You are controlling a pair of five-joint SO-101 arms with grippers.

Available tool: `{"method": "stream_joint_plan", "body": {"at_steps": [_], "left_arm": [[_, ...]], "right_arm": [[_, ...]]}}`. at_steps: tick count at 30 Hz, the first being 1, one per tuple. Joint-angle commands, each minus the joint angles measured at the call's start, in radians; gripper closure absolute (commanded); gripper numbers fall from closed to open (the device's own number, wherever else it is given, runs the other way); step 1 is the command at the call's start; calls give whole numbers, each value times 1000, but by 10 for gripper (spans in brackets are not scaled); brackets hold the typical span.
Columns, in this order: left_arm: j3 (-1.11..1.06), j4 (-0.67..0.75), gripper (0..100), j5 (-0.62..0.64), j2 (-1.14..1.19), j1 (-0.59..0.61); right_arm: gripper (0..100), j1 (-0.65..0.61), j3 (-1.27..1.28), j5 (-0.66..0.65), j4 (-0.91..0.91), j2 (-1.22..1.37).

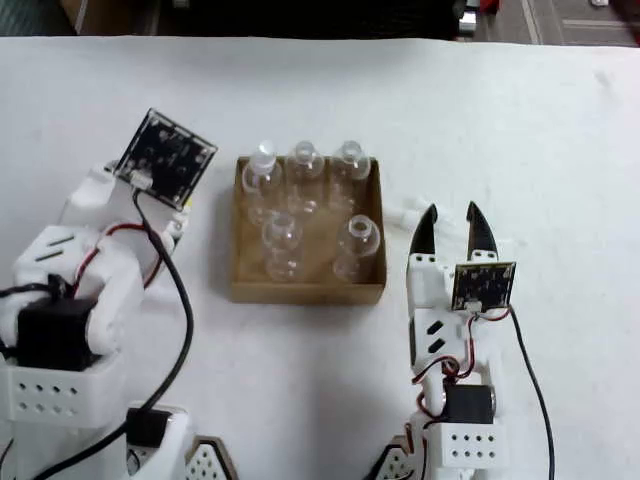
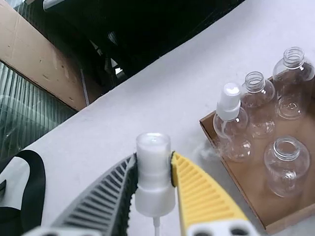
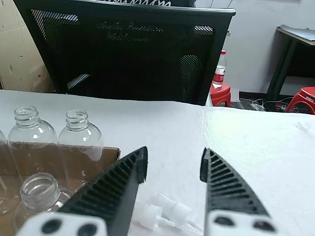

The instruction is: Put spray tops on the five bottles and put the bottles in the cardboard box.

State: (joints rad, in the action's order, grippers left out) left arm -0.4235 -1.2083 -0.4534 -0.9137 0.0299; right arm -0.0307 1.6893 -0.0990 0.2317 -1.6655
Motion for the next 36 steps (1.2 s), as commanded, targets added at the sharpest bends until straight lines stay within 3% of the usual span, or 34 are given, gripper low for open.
{"method": "stream_joint_plan", "body": {"at_steps": [1,7,11,15,18,23,26,32,36], "left_arm": [[-83,196,977,95,-101,-1],[-241,479,977,660,-236,-1],[-308,575,978,821,-282,-74],[-351,669,978,822,-269,-232],[-377,856,979,818,-214,-289],[-313,1091,979,580,8,-295],[-219,1079,979,480,157,-297],[-58,984,979,482,297,-291],[-38,1007,979,482,325,-298]], "right_arm": [[840,-4,6,-12,-5,1],[840,-4,6,-12,-5,1],[840,-4,6,-12,-4,1],[840,-4,6,-12,-2,1],[840,-4,6,-12,-1,1],[840,-4,6,-12,-1,2],[841,-4,6,-9,1,2],[843,-2,6,-6,2,2],[843,-2,6,-6,2,2]]}}
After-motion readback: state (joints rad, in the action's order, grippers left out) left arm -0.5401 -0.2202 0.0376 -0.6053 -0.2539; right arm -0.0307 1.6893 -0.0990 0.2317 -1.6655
